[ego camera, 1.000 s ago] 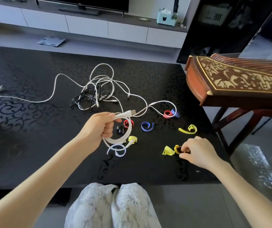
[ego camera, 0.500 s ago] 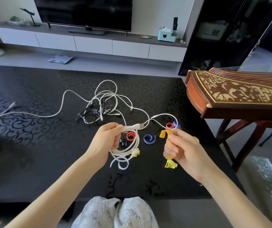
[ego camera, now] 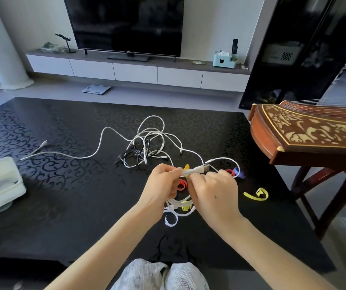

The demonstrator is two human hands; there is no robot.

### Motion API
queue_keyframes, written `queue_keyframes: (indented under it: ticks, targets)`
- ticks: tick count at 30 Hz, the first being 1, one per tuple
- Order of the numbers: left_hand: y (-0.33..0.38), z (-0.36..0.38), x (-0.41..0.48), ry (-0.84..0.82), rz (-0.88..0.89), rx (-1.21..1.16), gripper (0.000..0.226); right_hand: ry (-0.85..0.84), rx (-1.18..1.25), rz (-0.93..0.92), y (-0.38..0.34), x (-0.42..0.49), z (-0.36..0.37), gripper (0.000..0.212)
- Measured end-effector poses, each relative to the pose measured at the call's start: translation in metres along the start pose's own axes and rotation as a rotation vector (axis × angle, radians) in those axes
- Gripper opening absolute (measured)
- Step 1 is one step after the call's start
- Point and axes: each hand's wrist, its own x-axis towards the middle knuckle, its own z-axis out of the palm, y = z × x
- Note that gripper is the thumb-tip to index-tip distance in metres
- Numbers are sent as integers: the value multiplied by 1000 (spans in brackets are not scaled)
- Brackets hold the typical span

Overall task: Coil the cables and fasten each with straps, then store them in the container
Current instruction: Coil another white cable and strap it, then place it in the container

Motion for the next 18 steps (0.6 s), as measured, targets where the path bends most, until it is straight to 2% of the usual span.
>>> queue_keyframes:
  ticks: [4, 7, 10, 13, 18]
  targets:
    - [14, 4, -1, -89, -81, -30, 40, 227, -71, 26, -7, 5, 2, 40]
    - [21, 5, -1, -130, -138, -33, 42, 316, -88, 16, -6, 5, 3, 41]
    - [20, 4, -2, -167, -32, -32, 44, 329, -83, 8, -6, 5, 5, 39]
    - [19, 5, -4, -128, 30, 6, 46, 303, -85, 19, -5, 3, 4, 38]
    - [15, 7, -6, -76, 127, 137, 31, 232, -70, 18, -1, -2, 4, 24]
